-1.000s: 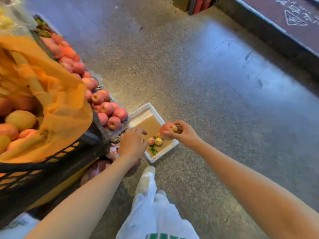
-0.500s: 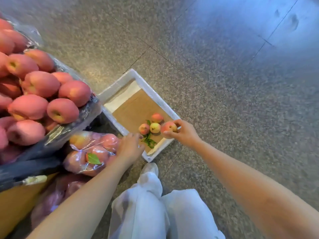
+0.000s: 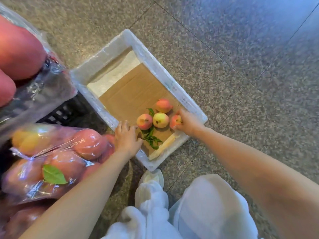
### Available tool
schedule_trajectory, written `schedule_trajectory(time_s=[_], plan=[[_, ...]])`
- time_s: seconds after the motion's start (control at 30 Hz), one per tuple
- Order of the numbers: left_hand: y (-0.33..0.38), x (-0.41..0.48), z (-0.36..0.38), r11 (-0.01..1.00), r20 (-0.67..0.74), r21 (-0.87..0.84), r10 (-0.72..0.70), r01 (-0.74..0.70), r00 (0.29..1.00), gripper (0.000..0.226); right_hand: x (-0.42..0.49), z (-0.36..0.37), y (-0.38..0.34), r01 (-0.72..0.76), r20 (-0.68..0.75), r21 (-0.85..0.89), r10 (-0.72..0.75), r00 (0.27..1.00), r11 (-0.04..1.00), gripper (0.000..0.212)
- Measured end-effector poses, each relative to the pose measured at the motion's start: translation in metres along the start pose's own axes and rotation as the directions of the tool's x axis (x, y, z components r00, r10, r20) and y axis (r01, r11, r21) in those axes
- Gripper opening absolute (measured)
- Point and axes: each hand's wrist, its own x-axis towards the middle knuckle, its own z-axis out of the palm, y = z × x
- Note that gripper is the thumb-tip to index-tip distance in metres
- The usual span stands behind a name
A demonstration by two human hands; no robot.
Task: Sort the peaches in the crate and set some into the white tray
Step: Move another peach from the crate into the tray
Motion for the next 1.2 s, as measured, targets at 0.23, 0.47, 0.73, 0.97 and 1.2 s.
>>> schedule_trajectory(time_s=[0.23, 0.47, 0.73, 0.97, 1.2], plan=[[0.004, 0.0, -0.003, 0.999, 0.049, -0.022, -0.025, 0.026, 0.998, 0.05, 0.008, 0.0, -0.003, 0.006, 0.051, -0.024, -0.005, 0.999, 1.0, 0.062], [0.046, -0.074, -0.061, 0.954, 0.128, -0.298, 0.012, 0.027, 0.992, 0.025, -0.082, -0.043, -0.021, 0.041, -0.041, 0.128, -0.036, 0.998, 0.991, 0.042], [0.103, -0.215, -0.202, 0.919, -0.06, -0.385, 0.064, -0.082, 0.996, 0.018, -0.25, -0.159, -0.099, 0.136, -0.148, 0.361, -0.087, 0.985, 0.922, 0.024], [0.12, -0.378, -0.349, 0.883, -0.344, -0.382, 0.137, -0.272, 0.929, 0.011, -0.403, -0.27, -0.193, 0.27, -0.234, 0.398, -0.187, 0.954, 0.877, 0.021], [0.09, -0.53, -0.464, 0.866, -0.704, -0.159, 0.236, -0.473, 0.67, 0.02, -0.542, -0.35, -0.327, 0.571, -0.364, 0.291, -0.463, 0.808, 0.768, 0.017]])
